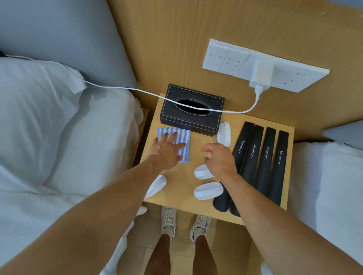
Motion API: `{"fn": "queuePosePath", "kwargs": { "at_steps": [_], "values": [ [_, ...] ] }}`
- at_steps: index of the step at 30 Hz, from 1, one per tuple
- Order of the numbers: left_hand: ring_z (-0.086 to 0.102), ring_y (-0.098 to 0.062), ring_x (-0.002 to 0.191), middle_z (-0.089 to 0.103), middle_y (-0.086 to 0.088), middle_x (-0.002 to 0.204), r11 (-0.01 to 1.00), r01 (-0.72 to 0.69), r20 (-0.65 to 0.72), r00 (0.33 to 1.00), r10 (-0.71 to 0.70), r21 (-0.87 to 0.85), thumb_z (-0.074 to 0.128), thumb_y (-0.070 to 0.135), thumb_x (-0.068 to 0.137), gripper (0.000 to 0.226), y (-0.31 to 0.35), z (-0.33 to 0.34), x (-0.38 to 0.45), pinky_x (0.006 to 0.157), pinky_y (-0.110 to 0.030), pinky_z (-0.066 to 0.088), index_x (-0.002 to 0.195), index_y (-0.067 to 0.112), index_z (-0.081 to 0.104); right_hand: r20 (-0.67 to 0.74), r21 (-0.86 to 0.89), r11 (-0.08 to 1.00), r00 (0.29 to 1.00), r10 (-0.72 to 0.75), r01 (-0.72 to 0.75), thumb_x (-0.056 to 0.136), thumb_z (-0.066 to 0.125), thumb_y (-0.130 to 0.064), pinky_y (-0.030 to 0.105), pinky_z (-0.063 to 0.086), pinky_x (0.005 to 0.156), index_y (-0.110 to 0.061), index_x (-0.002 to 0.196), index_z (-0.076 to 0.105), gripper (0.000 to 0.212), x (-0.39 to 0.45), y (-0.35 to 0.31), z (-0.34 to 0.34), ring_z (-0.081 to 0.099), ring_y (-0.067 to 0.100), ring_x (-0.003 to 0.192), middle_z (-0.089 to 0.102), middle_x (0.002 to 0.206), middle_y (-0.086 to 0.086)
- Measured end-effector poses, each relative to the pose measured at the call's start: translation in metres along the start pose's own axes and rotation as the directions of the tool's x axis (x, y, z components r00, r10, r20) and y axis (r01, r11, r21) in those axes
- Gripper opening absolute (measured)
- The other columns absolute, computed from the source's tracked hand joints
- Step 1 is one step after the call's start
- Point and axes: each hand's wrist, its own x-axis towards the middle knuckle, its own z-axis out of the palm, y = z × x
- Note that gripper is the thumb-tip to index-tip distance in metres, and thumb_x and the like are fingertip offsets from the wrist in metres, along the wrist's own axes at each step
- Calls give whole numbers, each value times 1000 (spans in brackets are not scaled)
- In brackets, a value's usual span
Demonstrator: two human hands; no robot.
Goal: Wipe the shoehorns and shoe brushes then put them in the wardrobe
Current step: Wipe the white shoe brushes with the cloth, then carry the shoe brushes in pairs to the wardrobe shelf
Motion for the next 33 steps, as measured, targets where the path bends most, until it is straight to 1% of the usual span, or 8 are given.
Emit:
{"fn": "queuePosePath", "kwargs": {
  "at_steps": [11, 14, 18, 20, 23, 26, 29, 33],
  "values": [
    [1, -28, 150, 2, 3, 163, 992, -123, -27, 992, 123, -11, 41, 54, 97, 56, -12, 7, 10, 116, -62, 13, 149, 45, 22, 113, -167, 983, 992, -54, 72, 95, 59, -6, 30, 48, 96, -20, 124, 65, 33, -1, 13, -1, 57, 20, 118, 60, 128, 0],
    [19, -29, 145, 18, -2, 159, 994, -53, -102, 994, 44, -93, 47, 51, 95, 55, -6, 1, -8, 112, -57, 27, 146, 37, 31, 181, -207, 973, 981, -64, 102, 92, 60, -4, 31, 47, 97, -21, 125, 64, 38, -2, 12, -1, 56, 20, 118, 60, 128, 0],
    [54, -24, 110, 53, -5, 122, 987, 47, -212, 974, -80, -153, 51, 56, 91, 50, -3, -3, -45, 93, -42, 47, 126, 21, 49, 256, -305, 942, 965, -58, 138, 88, 63, -7, 33, 48, 95, -22, 122, 64, 38, -7, 11, -1, 58, 23, 112, 62, 124, 1],
    [58, -21, 100, 58, -2, 110, 986, 103, -167, 978, -125, -133, 50, 64, 88, 54, 2, -1, -64, 89, -39, 48, 118, 19, 51, 272, -350, 924, 961, -56, 153, 87, 64, -8, 33, 48, 94, -23, 121, 64, 37, -8, 14, 2, 58, 24, 110, 61, 123, 2],
    [57, -20, 101, 59, 0, 108, 980, 188, -67, 979, -193, -70, 56, 65, 83, 59, 12, 11, -86, 90, -37, 47, 121, 20, 46, 276, -411, 894, 959, -67, 181, 88, 62, -7, 31, 46, 91, -23, 120, 63, 36, -7, 18, 6, 58, 25, 108, 60, 122, 3],
    [58, -21, 102, 60, -1, 109, 956, 291, 26, 956, -291, -26, 61, 46, 87, 51, 19, 22, -90, 88, -34, 46, 124, 17, 43, 261, -436, 884, 964, -56, 169, 90, 58, -5, 31, 46, 90, -21, 119, 62, 33, -7, 21, 9, 58, 25, 107, 61, 121, 4],
    [63, -22, 99, 63, -3, 109, 909, 413, 111, 908, -405, -61, 55, 27, 92, 30, 21, 22, -87, 83, -32, 51, 120, 15, 52, 247, -418, 897, 968, -42, 145, 91, 56, -6, 31, 46, 86, -20, 118, 63, 31, -7, 23, 10, 59, 25, 107, 62, 120, 5],
    [63, -24, 102, 62, -6, 115, 849, 493, 155, 869, -470, -191, 57, 25, 92, 32, 23, 8, -88, 84, -34, 54, 122, 13, 54, 198, -296, 954, 980, 8, 52, 89, 58, -4, 33, 49, 81, -18, 113, 64, 28, -15, 23, 1, 61, 26, 104, 64, 116, 7]
  ]
}}
